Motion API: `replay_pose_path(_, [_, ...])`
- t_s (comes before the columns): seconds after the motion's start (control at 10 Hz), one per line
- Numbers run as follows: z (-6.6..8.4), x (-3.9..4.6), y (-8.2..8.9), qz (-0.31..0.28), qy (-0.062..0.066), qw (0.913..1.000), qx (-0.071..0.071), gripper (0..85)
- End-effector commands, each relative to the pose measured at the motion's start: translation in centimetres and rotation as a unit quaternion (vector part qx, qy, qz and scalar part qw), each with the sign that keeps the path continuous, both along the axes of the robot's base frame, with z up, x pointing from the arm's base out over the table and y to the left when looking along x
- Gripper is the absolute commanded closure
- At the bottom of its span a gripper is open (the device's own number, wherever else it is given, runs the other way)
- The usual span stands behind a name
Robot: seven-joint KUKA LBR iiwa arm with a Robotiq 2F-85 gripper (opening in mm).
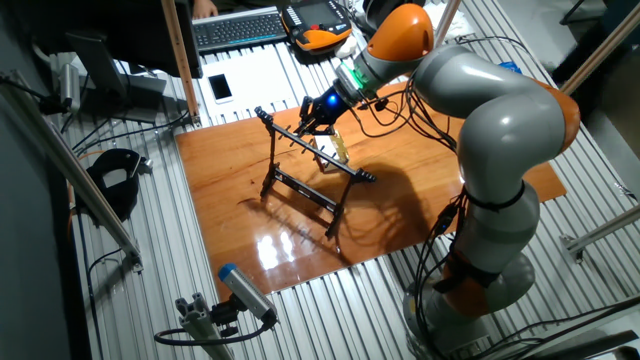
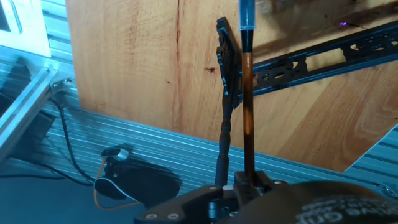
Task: Place the brush on the pen rack
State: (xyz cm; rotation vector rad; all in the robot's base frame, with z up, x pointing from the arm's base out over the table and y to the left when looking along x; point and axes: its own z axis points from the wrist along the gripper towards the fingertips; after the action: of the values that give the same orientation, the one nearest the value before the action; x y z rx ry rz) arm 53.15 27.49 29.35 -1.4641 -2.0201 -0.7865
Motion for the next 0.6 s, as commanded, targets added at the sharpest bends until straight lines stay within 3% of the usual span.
replay_pose_path(0.0, [-0.1,0.04,-0.01,-0.001,0.0,1.0,0.001,85.0])
replay_pose_path(0.5, [-0.52,0.25,-0.12,-0.006,0.0,1.0,0.008,85.0])
